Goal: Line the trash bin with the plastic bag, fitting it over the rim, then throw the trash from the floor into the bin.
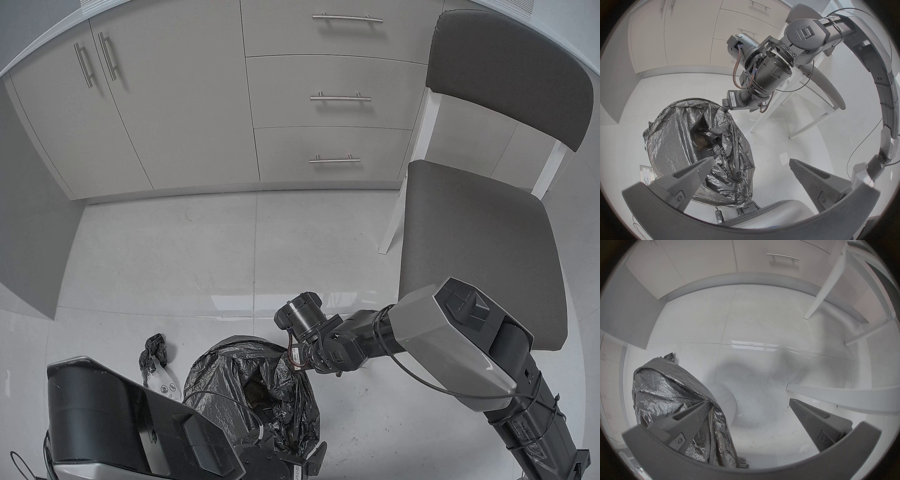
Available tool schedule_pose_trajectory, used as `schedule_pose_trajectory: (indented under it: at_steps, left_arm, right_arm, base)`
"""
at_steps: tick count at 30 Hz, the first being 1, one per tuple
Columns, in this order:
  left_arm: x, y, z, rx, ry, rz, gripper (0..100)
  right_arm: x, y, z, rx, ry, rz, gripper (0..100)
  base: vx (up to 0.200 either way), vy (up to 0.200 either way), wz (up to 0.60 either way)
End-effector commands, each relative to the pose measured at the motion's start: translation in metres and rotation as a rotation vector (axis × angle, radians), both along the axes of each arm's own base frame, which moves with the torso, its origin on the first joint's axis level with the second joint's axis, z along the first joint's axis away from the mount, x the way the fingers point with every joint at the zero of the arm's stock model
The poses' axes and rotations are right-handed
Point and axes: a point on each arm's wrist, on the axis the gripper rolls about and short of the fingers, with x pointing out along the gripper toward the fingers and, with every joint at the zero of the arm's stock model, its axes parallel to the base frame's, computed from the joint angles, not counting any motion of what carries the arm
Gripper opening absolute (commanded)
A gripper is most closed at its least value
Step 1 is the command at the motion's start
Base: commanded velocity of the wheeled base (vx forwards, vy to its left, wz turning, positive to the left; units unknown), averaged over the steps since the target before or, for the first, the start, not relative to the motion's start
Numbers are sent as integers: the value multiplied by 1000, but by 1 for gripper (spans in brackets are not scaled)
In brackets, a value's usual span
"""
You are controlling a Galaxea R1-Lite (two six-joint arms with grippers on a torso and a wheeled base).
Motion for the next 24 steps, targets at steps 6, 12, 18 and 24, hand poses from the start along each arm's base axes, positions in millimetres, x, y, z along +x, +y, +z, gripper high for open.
schedule_pose_trajectory:
  at_steps: [6, 12, 18, 24]
  left_arm:
    - [2, 1, 9, -27, -13, 9, 100]
    - [2, 1, 11, -35, -18, 9, 100]
    - [4, 2, 11, -37, -16, 18, 100]
    - [12, 6, 22, -74, -39, 49, 100]
  right_arm:
    - [18, -5, 21, -39, -60, 69, 100]
    - [22, -8, 35, -18, -68, 144, 100]
    - [25, -5, 44, 10, -90, 142, 100]
    - [-7, 15, 78, 64, -95, 256, 100]
  base:
    - [0, 0, 0]
    - [0, 0, 0]
    - [0, 0, 0]
    - [0, 0, 0]
